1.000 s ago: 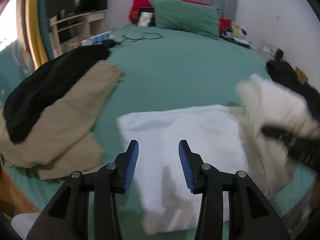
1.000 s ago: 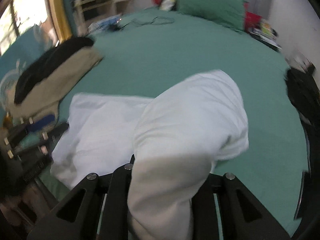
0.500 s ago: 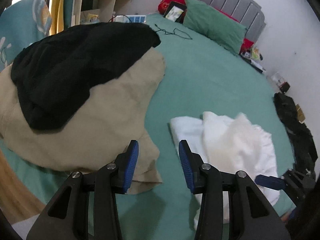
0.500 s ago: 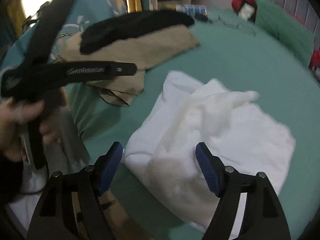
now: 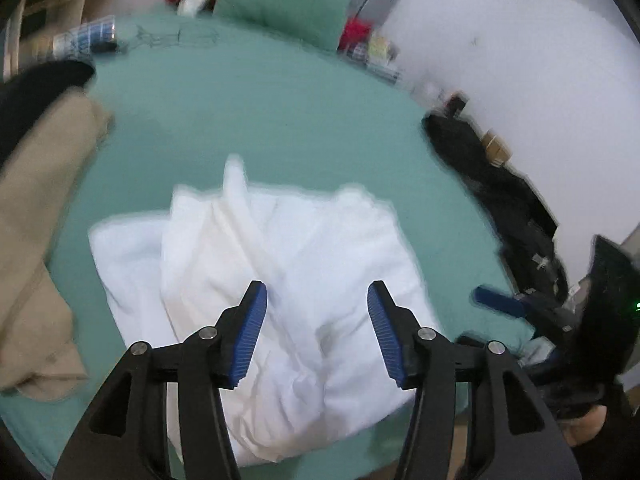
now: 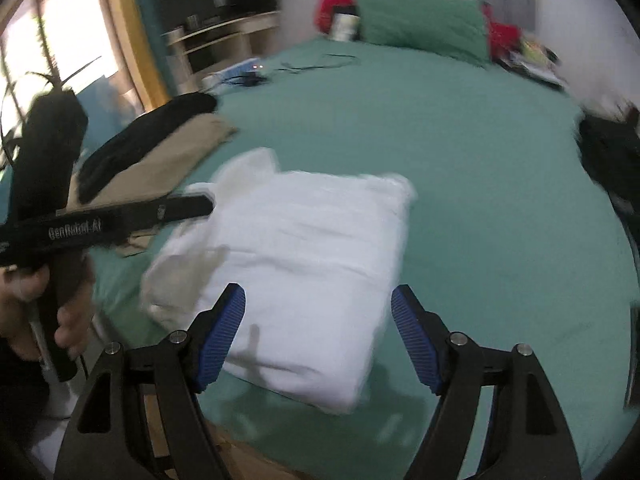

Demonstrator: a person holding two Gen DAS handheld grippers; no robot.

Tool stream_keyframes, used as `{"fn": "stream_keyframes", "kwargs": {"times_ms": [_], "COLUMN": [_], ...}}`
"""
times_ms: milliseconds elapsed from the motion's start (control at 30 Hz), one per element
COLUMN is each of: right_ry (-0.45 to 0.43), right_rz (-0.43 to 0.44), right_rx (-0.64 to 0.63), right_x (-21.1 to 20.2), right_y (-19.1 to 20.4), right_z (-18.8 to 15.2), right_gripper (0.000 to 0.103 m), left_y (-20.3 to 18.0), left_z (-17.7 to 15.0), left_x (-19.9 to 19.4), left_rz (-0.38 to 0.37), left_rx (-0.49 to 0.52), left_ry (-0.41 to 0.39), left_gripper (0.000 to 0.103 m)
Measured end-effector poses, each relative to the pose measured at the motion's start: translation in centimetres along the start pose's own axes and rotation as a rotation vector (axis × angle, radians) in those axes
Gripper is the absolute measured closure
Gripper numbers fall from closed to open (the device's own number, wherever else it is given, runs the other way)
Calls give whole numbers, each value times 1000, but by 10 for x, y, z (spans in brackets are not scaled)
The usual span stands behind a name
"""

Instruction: Fold large clothes

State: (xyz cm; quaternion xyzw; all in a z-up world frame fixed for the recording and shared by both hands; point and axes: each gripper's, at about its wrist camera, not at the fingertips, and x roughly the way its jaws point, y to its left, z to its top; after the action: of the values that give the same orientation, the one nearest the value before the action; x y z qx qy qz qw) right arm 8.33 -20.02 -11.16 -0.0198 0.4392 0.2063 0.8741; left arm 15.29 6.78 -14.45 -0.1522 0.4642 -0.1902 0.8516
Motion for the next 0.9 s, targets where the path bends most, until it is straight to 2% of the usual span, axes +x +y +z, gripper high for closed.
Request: {"fn": "stream_keyframes", "kwargs": {"times_ms": [67,133,167,200,267,300,333,433,500,633,700,733,767,833,867,900], "right_ry": [6,18,22,23,22,24,27,18,17,53,43,49,64,76,76,84], "right_rz": [-13,-20,-19,-16,3,16,28,110,161,237,278,299,326,335,342,350], "right_rx": [41,72,88,100,138,156,171,244,292,391,395,390,386,390,387,392], "right_x": [-1,1,2,4,9,12,17,27,37,64,68,73,79,85,86,86], "right_y": [-13,-23,-28,-32,-41,-43,-43,-50,-53,-53,-47,-41,-34,-25,-23,-24], "right_z": [-6,-10,-12,-13,-17,-19,-19,-20,-22,-25,-24,-23,-24,-27,-28,-29], "right_gripper": [27,27,27,27,27,27,27,27,27,27,29,33,44,56,75,80], "left_y": [21,46,53,60,70,77,86,98,92,78,71,68,65,60,58,55], "left_z": [-4,-9,-10,-10,-13,-14,-16,-22,-21,-24,-26,-28,-30,-37,-39,-39], "left_x": [15,15,12,4,-10,-16,-20,-19,-16,-19,-18,-16,-10,5,6,5], "left_rz": [104,128,136,191,360,415,426,411,406,314,283,262,242,232,246,251], "left_rx": [-61,-148,-168,-176,-183,-213,-253,-301,-265,-213,-188,-171,-153,-131,-117,-108], "left_ry": [45,48,36,1,-66,-87,-96,-81,-73,-71,-64,-47,-16,59,53,45], "left_gripper": [48,48,48,48,48,48,48,48,48,48,48,48,48,48,48,48]}}
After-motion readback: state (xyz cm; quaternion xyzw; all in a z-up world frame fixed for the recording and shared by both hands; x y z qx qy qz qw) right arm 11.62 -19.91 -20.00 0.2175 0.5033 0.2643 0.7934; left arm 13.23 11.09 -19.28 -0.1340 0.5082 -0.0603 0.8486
